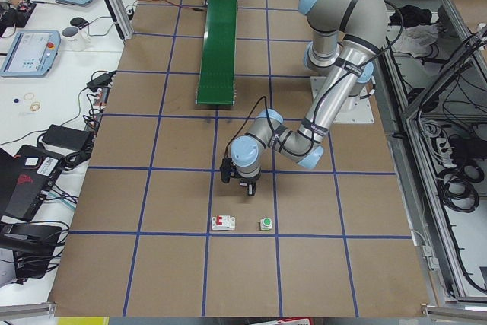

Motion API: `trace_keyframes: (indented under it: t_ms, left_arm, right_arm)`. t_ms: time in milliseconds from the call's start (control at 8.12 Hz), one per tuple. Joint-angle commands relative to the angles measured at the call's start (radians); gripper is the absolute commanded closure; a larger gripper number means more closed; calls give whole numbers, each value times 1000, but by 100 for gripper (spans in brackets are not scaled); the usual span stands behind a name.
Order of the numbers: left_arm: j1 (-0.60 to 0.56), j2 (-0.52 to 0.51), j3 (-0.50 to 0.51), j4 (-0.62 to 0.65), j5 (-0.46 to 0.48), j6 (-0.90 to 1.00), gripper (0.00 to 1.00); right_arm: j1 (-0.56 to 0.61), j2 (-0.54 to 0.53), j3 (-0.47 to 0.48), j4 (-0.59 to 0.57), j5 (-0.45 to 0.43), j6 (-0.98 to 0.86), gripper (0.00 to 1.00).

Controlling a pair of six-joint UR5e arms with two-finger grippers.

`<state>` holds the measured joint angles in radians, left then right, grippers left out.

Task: Move capacitor from left to right
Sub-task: 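Lift the capacitor with the left gripper and carry it toward the conveyor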

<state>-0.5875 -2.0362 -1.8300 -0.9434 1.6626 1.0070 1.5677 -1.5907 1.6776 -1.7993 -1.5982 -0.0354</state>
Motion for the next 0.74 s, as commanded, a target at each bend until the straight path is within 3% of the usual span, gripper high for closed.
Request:
trace_keyframes:
  t_ms: [0, 370, 616]
  left_arm:
    - [0, 16, 0, 0, 9, 1, 100]
    - [-61, 124, 6, -15, 59, -75, 100]
    - [-194, 204, 9, -143, 62, -207, 100]
  right_arm:
    - [0, 0, -1, 0, 0, 0, 0]
    - [-2, 0, -2, 1, -3, -1, 0]
    - [-2, 0, -2, 1, -3, -1, 0]
